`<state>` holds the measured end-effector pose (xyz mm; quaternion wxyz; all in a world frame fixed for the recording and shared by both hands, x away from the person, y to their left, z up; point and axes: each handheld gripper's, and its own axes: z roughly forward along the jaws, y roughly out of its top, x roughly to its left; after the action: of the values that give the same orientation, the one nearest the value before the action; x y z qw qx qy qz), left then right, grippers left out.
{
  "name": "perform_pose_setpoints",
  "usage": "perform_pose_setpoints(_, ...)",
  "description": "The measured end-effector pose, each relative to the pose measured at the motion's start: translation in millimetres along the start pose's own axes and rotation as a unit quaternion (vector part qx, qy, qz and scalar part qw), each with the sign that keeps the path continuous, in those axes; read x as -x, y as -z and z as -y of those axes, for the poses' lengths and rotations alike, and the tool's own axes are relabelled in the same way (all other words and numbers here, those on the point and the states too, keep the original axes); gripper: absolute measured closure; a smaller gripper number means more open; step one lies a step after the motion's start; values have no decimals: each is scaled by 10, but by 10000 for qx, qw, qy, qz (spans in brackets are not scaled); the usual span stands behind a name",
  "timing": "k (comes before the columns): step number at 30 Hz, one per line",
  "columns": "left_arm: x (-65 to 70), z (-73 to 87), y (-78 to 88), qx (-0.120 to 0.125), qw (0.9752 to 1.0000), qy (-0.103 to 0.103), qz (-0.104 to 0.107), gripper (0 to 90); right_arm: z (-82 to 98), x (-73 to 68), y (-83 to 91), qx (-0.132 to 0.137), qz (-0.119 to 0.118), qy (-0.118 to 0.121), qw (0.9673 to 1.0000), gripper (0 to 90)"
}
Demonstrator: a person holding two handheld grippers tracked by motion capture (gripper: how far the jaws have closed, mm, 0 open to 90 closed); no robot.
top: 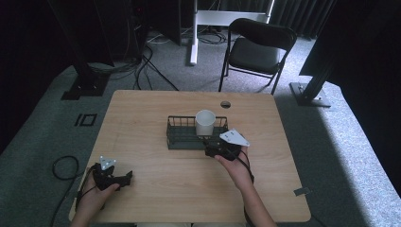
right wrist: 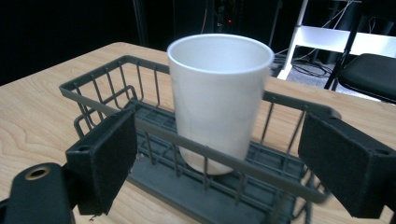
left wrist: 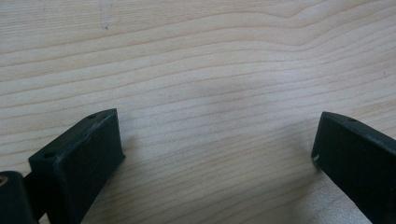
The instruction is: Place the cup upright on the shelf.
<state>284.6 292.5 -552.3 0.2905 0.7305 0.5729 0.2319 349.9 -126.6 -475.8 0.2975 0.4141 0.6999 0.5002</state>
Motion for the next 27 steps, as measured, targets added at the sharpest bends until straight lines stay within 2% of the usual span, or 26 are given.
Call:
perform_pose_setpoints(9, -1, 0, 0, -5, 10000, -6, -1, 21, 125, 166, 142, -37, 173, -12, 9998, 118)
perform_pose_setpoints(19, 0, 0, 1, -6, 10000, -5, -1, 21, 258, 296, 271, -71, 197, 18, 9998, 118)
perform_pose_setpoints(27, -1, 0, 1, -6, 10000, -6, 0, 21, 397, 417, 364, -238, 288, -107, 9992, 118)
